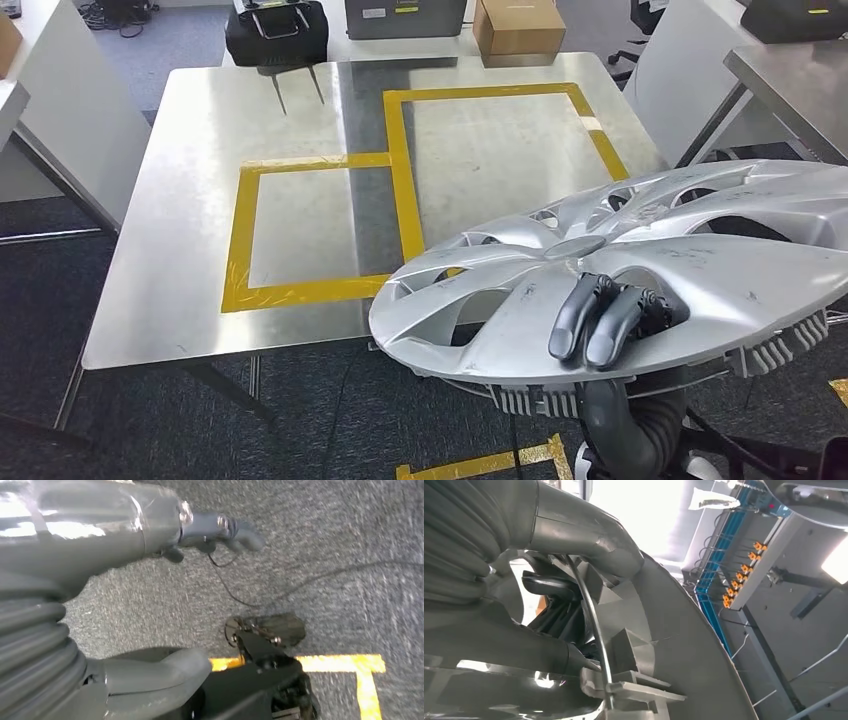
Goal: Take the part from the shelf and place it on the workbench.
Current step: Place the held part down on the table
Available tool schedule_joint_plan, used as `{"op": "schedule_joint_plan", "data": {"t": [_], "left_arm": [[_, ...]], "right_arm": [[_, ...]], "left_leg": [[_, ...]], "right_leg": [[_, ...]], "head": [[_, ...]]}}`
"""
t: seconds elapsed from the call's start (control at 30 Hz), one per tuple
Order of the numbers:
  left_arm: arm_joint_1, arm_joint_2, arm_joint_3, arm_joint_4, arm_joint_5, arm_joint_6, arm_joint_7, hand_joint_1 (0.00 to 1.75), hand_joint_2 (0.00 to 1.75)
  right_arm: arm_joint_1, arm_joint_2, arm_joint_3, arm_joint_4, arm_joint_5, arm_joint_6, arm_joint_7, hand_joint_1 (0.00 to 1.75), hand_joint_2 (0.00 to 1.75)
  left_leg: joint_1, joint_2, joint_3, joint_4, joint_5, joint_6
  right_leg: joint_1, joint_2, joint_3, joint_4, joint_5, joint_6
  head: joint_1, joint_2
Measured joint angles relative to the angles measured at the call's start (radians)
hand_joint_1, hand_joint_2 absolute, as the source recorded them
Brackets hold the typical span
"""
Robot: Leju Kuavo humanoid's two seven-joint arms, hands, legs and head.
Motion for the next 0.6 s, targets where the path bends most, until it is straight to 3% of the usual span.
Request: {"op": "schedule_joint_plan", "data": {"t": [0.07, 0.1, 0.13, 0.2, 0.23, 0.27, 0.4, 0.6], "left_arm": [[0.000, -0.001, 0.000, 0.000, 0.000, 0.000, 0.000, 0.00, 1.75], [0.001, -0.001, 0.000, 0.000, 0.000, 0.000, 0.000, 0.00, 1.75], [0.001, -0.001, 0.000, 0.000, 0.000, 0.000, 0.000, 0.00, 1.75], [0.000, -0.002, 0.000, 0.000, 0.000, 0.000, 0.000, 0.00, 1.75], [0.000, -0.002, 0.000, 0.000, 0.000, 0.000, 0.000, 0.00, 1.75], [-0.001, -0.003, 0.000, 0.000, 0.000, 0.000, -0.001, 0.00, 1.75], [-0.002, -0.003, 0.000, 0.000, 0.000, 0.000, -0.005, 0.00, 1.75], [-0.002, -0.002, 0.000, 0.000, -0.005, 0.000, -0.006, 0.00, 1.75]], "right_arm": [[0.002, 0.000, 0.000, 0.001, 0.000, 0.000, 0.000, 1.75, 1.75], [0.002, 0.000, 0.000, 0.002, 0.000, 0.000, 0.000, 1.75, 1.75], [0.002, 0.000, 0.000, 0.002, 0.000, 0.000, 0.000, 1.75, 1.75], [0.002, 0.000, 0.000, 0.003, 0.000, 0.000, 0.000, 1.75, 1.75], [0.002, 0.000, 0.000, 0.003, 0.000, -0.001, 0.000, 1.75, 1.75], [0.002, 0.000, 0.000, 0.003, 0.000, -0.001, 0.000, 1.75, 1.75], [0.008, 0.000, -0.002, 0.002, 0.000, -0.011, -0.002, 1.75, 1.75], [0.019, -0.001, -0.017, -0.001, 0.003, -0.019, -0.008, 1.75, 1.75]], "left_leg": [[-0.001, 0.001, 0.009, 0.000, -0.010, 0.003], [-0.001, 0.001, 0.016, 0.000, -0.016, 0.003], [-0.002, 0.000, 0.024, 0.000, -0.021, 0.002], [-0.003, -0.002, 0.042, -0.001, -0.034, -0.001], [-0.004, -0.003, 0.049, -0.002, -0.039, -0.004], [-0.006, -0.004, 0.051, 0.000, -0.044, -0.007], [-0.009, -0.004, 0.051, 0.000, -0.049, -0.009], [-0.010, -0.005, 0.057, -0.011, -0.050, -0.012]], "right_leg": [[-0.001, 0.000, -0.078, 0.117, -0.025, 0.004], [-0.001, 0.000, -0.099, 0.133, -0.010, 0.003], [-0.001, 0.000, -0.101, 0.111, 0.024, 0.000], [0.002, 0.001, -0.066, -0.003, 0.115, -0.013], [0.005, 0.001, -0.046, -0.056, 0.144, -0.021], [0.007, 0.000, -0.028, -0.097, 0.157, -0.026], [0.007, 0.000, -0.010, -0.134, 0.142, -0.008], [0.008, 0.000, -0.009, -0.134, 0.135, -0.017]], "head": [[0.010, 0.000], [0.013, 0.000], [0.017, 0.000], [0.024, 0.000], [0.025, 0.000], [0.027, 0.000], [0.024, 0.000], [0.006, 0.000]]}}
